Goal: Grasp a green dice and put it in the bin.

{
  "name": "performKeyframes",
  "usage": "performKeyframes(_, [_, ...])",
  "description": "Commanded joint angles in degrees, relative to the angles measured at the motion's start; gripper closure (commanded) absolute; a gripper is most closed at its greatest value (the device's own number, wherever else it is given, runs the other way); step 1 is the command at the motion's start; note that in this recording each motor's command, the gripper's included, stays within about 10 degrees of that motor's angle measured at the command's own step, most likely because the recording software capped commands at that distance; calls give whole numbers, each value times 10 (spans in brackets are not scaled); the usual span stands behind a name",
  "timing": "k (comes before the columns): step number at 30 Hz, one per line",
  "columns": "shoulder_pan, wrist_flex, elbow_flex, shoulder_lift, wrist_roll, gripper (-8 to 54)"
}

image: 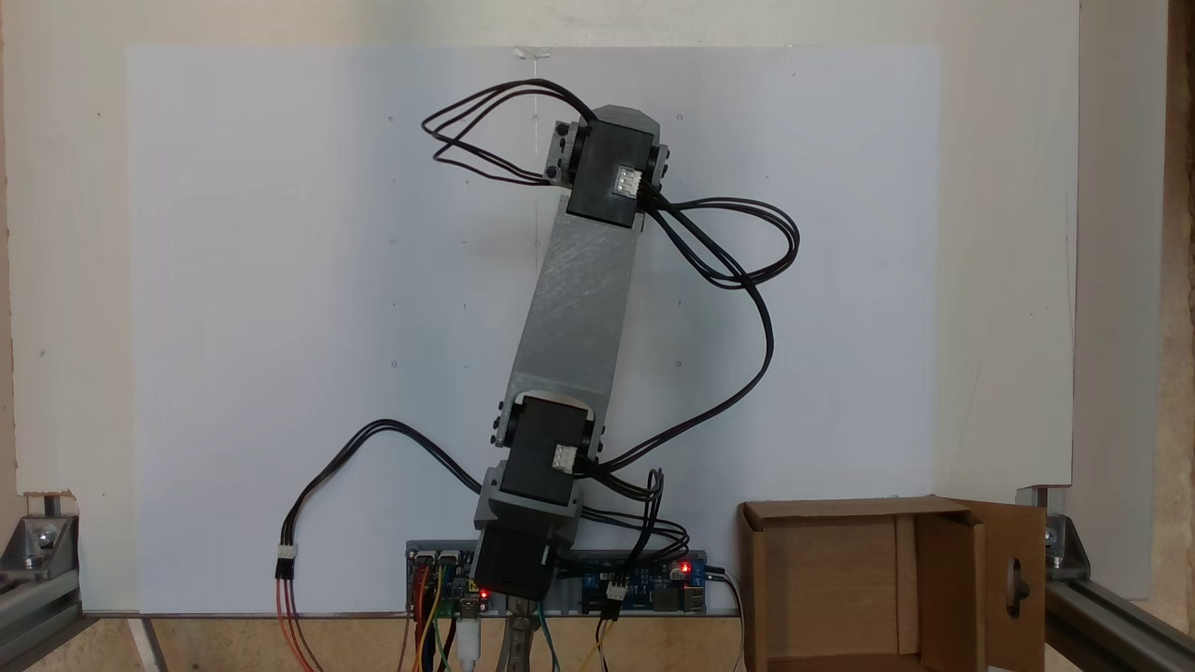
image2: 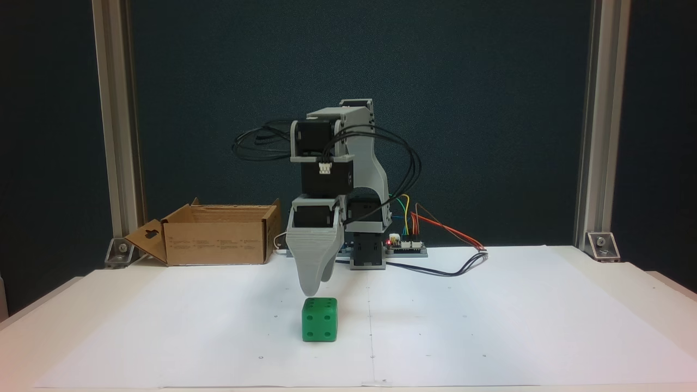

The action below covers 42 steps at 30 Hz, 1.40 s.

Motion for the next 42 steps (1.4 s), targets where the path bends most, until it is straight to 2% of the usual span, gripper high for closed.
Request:
performKeyframes(1, [-4,-13,-4,7,22,18])
performKeyframes(26, [11,-70,19,-56,21,25])
performKeyframes(38, [11,-83,19,-74,21,43])
performKeyframes(42, [9,-89,19,-83,21,67])
